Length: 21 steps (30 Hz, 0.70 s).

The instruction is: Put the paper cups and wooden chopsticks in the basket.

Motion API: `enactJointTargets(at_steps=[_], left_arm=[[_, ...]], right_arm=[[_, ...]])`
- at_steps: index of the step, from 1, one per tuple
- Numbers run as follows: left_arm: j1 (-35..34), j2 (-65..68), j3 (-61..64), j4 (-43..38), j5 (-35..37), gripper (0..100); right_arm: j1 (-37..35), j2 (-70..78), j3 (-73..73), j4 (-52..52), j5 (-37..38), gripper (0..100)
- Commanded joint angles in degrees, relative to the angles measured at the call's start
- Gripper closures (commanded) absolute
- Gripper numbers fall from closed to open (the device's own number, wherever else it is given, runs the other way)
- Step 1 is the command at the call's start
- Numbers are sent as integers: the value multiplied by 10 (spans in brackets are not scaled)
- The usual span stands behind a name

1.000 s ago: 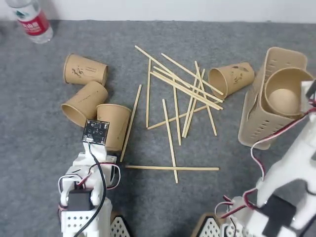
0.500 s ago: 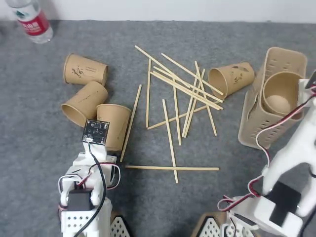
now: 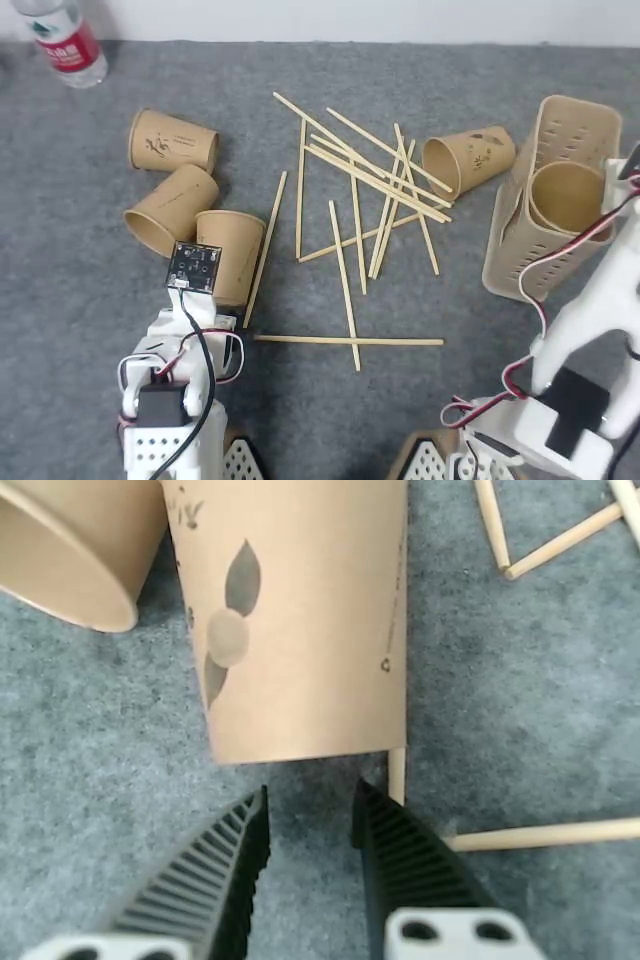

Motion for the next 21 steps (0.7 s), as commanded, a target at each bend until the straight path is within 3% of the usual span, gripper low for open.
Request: enactJointTargets(at_steps=[1,12,21], left_arm=[[-3,-7,-3,0,-5,870],[-3,-7,-3,0,-5,870],[-3,-7,-3,-1,-5,870]], right_arm=[[-5,-2,13,17,9,978],[-4,-8,162,-68,9,991],[-9,-82,99,-58,5,991]])
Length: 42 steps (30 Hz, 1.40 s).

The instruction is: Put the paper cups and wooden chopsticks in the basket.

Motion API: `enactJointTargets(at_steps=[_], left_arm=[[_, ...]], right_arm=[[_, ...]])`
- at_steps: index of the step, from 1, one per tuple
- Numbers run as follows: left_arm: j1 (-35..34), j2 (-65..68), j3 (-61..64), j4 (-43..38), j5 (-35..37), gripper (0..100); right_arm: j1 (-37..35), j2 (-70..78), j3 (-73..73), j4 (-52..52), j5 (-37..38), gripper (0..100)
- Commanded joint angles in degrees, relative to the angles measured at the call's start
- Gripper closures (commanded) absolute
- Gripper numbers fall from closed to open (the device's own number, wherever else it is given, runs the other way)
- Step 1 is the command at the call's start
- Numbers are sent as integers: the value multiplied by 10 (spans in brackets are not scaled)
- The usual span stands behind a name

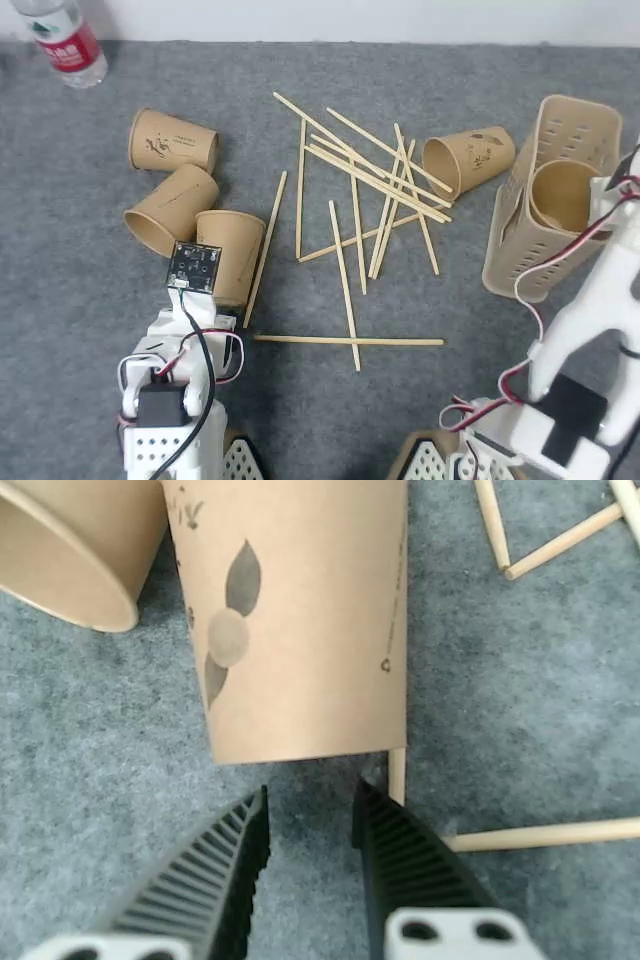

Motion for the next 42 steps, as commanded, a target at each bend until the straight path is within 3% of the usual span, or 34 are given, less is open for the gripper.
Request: enactJointTargets(at_steps=[1,13,19,26,42], left_arm=[[-2,-7,-3,-1,-5,870],[-2,-7,-3,0,-5,870],[-3,-7,-3,1,-5,870],[-3,-7,-3,1,-5,870],[-3,-7,-3,5,-6,870]], right_arm=[[-22,-71,-34,0,2,991],[-246,-137,-28,22,4,984],[-347,-109,-1,-27,2,835],[-364,-7,79,-131,2,818],[-349,203,84,-280,7,815]])
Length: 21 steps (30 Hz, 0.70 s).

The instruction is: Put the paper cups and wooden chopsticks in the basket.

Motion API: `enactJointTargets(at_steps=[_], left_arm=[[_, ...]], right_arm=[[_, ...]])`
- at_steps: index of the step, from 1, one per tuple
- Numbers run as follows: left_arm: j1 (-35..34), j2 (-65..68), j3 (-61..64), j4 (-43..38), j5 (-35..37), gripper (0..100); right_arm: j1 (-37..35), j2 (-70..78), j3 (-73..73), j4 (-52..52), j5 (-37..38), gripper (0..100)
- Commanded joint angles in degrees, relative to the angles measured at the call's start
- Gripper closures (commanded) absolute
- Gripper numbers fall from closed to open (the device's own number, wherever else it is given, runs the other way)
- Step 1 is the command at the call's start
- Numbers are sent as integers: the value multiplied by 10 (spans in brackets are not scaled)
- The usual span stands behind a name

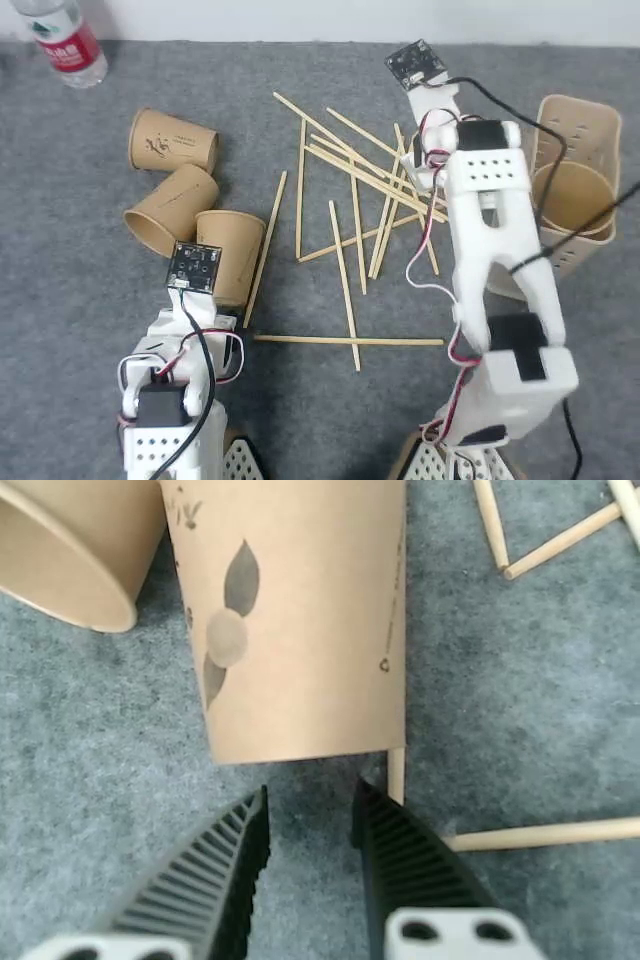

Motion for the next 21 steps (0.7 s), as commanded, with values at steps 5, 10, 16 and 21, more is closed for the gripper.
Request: enactJointTargets(at_steps=[5,10,16,21], left_arm=[[-3,-7,-3,5,-6,870],[0,-7,-3,5,-6,870],[1,-7,-3,5,-6,870],[-1,-7,-3,5,-6,870]], right_arm=[[45,11,-6,-36,11,815],[68,8,-4,-34,40,816],[46,12,-6,-35,41,817],[58,14,-4,-81,41,816]])
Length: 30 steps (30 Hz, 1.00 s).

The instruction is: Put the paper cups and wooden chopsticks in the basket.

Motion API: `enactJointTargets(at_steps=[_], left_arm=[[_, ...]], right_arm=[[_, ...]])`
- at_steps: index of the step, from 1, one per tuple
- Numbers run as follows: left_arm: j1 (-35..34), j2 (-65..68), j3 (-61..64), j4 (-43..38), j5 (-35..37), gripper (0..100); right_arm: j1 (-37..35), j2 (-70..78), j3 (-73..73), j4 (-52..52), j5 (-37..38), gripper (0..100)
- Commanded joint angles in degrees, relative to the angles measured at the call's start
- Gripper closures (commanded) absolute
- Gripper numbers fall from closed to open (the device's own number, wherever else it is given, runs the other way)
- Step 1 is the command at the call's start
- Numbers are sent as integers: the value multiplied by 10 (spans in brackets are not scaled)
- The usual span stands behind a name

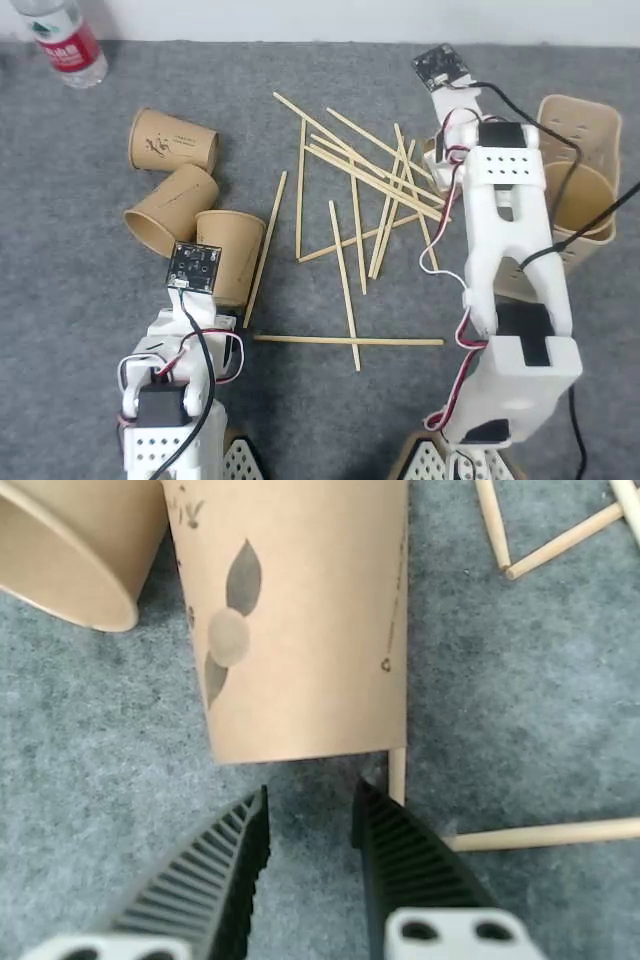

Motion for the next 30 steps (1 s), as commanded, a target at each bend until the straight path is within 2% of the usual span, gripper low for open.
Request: enactJointTargets(at_steps=[1,15,30], left_arm=[[0,-7,-3,5,-6,870],[-1,-7,-3,5,-6,870],[1,-7,-3,5,-6,870]], right_arm=[[11,-5,-4,-27,8,815],[9,68,-10,-60,11,816],[72,71,-10,-94,34,818]])
